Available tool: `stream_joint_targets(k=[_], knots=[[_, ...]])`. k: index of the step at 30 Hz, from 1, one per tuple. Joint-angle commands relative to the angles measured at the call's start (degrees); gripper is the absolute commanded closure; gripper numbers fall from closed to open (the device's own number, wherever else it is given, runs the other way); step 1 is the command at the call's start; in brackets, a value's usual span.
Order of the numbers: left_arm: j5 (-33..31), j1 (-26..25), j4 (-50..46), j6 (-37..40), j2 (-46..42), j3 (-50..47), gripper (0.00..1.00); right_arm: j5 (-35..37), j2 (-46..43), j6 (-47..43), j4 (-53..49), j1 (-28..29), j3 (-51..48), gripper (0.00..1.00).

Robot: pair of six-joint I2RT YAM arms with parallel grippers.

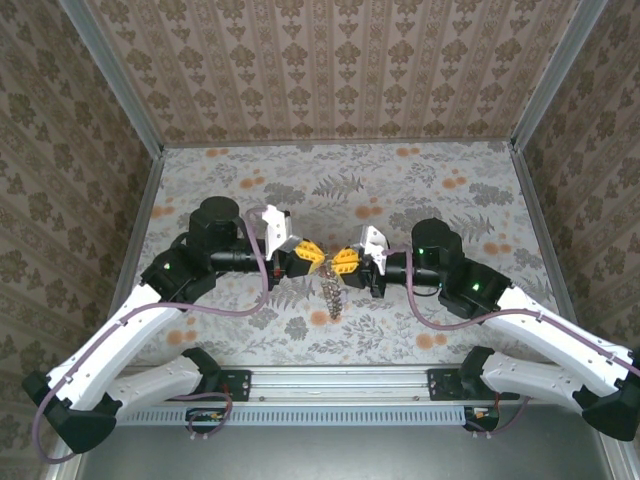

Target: Put the keys on the keyring

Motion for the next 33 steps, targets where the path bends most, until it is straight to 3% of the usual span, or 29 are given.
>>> stream_joint_targets(k=[1,5,10,18,27,33], knots=[[2.5,0.3,4.7,-2.0,-1.5,-0.7,1.0,1.4,-1.4,1.0,4.8,0.2,-0.8,0.87],[2.4,0.6,7.5,-3.5,-2.0,-2.4,1.0,2.2,-1.0,0.7,5.5,0.2,-0.9,0.95],[-0.2,1.2,12.9,-6.4,-2.7,-5.1,1.0,3.8,-1.2,0.7,6.4,0.6,-2.1,0.97],[-4.2,1.9,16.0,-8.0,-3.9,-7.4,1.0,4.8,-4.3,-0.1,6.9,1.0,-4.2,0.78],[2.6,2.2,14.9,-7.8,-3.3,-6.4,1.0,4.8,-7.1,3.1,7.7,-1.9,-3.3,0.76],[6.5,1.5,11.4,-6.2,-2.8,-4.3,1.0,-2.1,-4.2,5.2,9.3,-3.5,-0.8,0.75]])
